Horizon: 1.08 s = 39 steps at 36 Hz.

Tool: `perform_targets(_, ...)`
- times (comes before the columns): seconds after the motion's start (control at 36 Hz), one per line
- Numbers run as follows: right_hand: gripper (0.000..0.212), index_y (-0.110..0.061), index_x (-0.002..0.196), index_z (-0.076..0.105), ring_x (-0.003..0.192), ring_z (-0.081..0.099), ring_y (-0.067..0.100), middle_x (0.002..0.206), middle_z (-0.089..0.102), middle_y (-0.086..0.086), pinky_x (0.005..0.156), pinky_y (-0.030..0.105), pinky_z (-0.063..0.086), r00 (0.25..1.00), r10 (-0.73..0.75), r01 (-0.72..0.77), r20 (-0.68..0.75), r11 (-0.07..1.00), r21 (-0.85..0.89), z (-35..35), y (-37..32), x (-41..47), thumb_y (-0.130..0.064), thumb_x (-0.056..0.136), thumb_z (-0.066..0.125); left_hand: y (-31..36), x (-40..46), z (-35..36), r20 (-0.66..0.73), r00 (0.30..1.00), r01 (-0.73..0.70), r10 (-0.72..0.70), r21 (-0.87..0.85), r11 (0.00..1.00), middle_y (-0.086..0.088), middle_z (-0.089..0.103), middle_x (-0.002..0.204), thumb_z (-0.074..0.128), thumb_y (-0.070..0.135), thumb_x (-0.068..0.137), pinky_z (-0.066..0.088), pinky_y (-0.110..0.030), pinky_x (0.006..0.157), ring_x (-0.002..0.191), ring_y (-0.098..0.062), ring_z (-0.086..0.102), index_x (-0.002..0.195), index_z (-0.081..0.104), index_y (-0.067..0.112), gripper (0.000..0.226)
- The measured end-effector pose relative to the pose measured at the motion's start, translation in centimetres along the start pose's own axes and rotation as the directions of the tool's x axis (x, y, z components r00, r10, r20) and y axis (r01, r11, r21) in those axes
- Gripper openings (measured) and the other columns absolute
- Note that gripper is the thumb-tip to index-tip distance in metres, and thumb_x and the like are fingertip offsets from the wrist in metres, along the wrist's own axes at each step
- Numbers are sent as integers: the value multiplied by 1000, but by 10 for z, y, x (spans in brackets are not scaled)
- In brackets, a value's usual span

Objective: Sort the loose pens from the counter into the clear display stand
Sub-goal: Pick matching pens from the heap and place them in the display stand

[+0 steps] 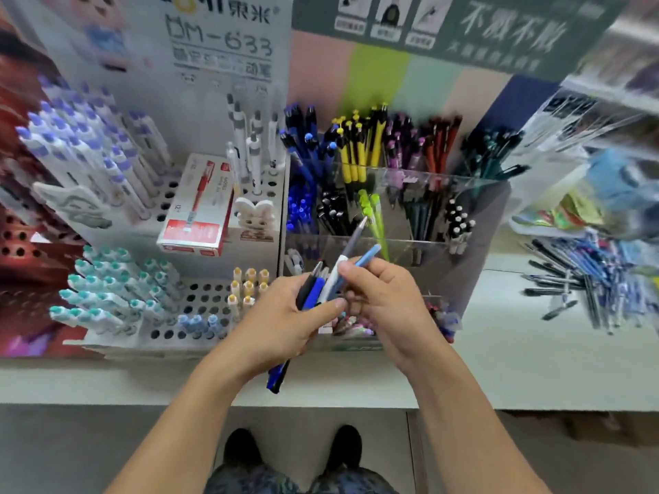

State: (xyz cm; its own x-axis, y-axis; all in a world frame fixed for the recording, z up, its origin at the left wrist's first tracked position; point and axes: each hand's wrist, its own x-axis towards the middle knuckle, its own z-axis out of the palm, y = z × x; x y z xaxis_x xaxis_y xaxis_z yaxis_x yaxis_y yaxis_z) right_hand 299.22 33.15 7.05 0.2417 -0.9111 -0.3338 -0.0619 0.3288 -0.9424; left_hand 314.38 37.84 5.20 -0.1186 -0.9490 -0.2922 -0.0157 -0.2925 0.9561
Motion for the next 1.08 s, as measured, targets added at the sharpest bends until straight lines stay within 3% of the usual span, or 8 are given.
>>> perform_targets(0.14,12,-5,91,71,70,62,21,81,72,14,61,32,49,1000,0,2,-14,992,124,-19,-11,0,-12,96,63,20,13,13,-2,986,-160,169,309,937,13,40,50,70,28,93,32,-19,50,48,-6,36,87,60,2,29)
perform_targets(0.28,24,-16,83,64,85,66,19,92,73,5,79,33,52,978,-88,166,-187,873,458,-61,-39,2,-18,103,50,31,18,31,52,998,-40,42,-54,998,3,39,58,65,20,97,30,-22,41,46,-12,32,106,73,27,13)
perform_targets(0.36,21,-16,91,56,70,67,20,80,68,6,68,31,58,969,-108,214,-222,813,542,-87,-54,-1,-21,106,44,33,22,41,61,998,33,-13,-334,942,-1,39,68,51,9,102,26,-20,37,48,-12,26,106,75,24,29)
perform_targets(0.44,20,-14,103,61,46,32,10,62,39,0,40,20,31,962,-54,153,-267,919,364,-111,-56,-3,-21,106,43,38,32,50,65,996,84,-59,-505,859,1,44,70,44,7,102,25,-18,37,47,-8,29,115,72,16,32)
perform_targets(0.53,26,-9,100,72,47,22,9,59,34,-2,40,19,18,950,-76,95,-303,994,46,-129,-44,-2,-21,106,50,41,41,59,121,987,157,-105,-604,781,2,42,68,41,13,103,27,-17,35,45,-6,28,123,66,17,33)
perform_targets(0.72,15,-12,90,70,50,39,10,66,52,5,44,21,34,940,-197,209,-280,978,13,-147,-32,-4,3,92,67,43,55,80,134,969,245,-206,-597,764,4,30,60,49,30,103,27,-17,31,38,-6,26,109,63,21,18)
perform_targets(0.94,19,-11,110,73,66,53,12,70,63,-4,61,25,50,915,-298,304,-271,952,-19,-172,-28,-4,-8,102,56,49,65,102,124,974,226,-191,-601,766,2,36,64,52,30,102,29,-18,35,44,-8,31,86,49,19,19)
perform_targets(1.08,13,-24,105,70,72,58,13,92,66,6,65,21,49,674,-644,532,-363,763,-366,-190,-41,3,-18,102,59,52,66,114,121,981,196,-155,-583,788,0,44,67,56,33,102,45,-25,48,57,-15,48,91,58,17,19)
